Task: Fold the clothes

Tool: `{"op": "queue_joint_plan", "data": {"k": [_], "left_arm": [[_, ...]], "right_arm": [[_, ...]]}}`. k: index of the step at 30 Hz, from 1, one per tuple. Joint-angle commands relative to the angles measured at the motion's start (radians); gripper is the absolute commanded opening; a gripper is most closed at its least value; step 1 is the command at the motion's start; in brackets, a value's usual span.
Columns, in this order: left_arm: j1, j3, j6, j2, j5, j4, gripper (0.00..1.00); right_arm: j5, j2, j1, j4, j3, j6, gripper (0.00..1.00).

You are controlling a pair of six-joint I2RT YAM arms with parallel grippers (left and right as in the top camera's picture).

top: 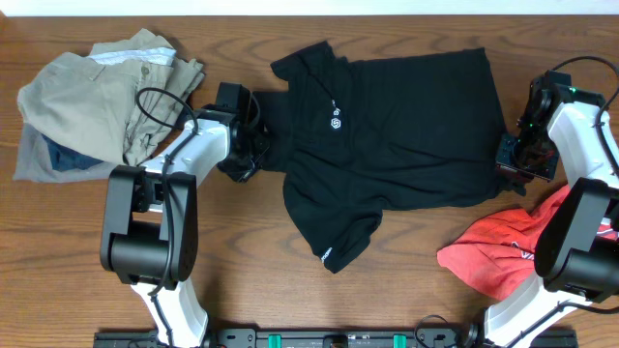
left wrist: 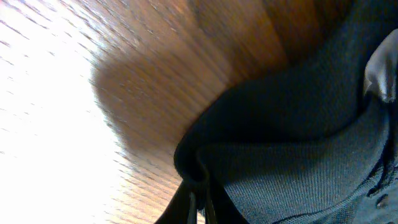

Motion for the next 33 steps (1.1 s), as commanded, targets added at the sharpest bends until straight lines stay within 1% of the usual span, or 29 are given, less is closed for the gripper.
{"op": "queue_joint_plan", "data": {"k": [1,5,10,16,19,27,33], "left_arm": [[0.048,-0.014,0.077,-0.012,-0.051,-0.036,0.06],[0.112,-0.014,0.114,-0.053,-0.051,-0.074,0.06],[0.177,-0.014,0.194,-0.147,-0.055,-0.129,0.06],[0.222,-0.014,0.205,-0.206,-0.151,-0.249,0.06],[0.245,-0.014,0.232,-0.203,-0.156,-0.232,0.06],[0.274,-0.014,0.293,-0.203,-0.156,-0.093,0.06],[0.306,-0.014,0.303,-0.204,-0.154,-0.087,0.06]], "right_arm": [[0.003,-0.024,0.008,-0.003,-0.003,0.012,0.01],[0.003,-0.024,0.008,0.001,-0.014,0.012,0.01],[0.001,-0.024,0.008,-0.005,-0.016,0.023,0.01],[-0.027,-0.024,0.024,-0.043,-0.016,0.029,0.01],[-0.027,-0.024,0.037,-0.054,-0.016,0.049,0.01],[-0.027,-0.024,0.088,-0.056,-0.019,0.057,0.01],[-0.016,-0.024,0.117,-0.043,-0.019,0.057,0.01]]}}
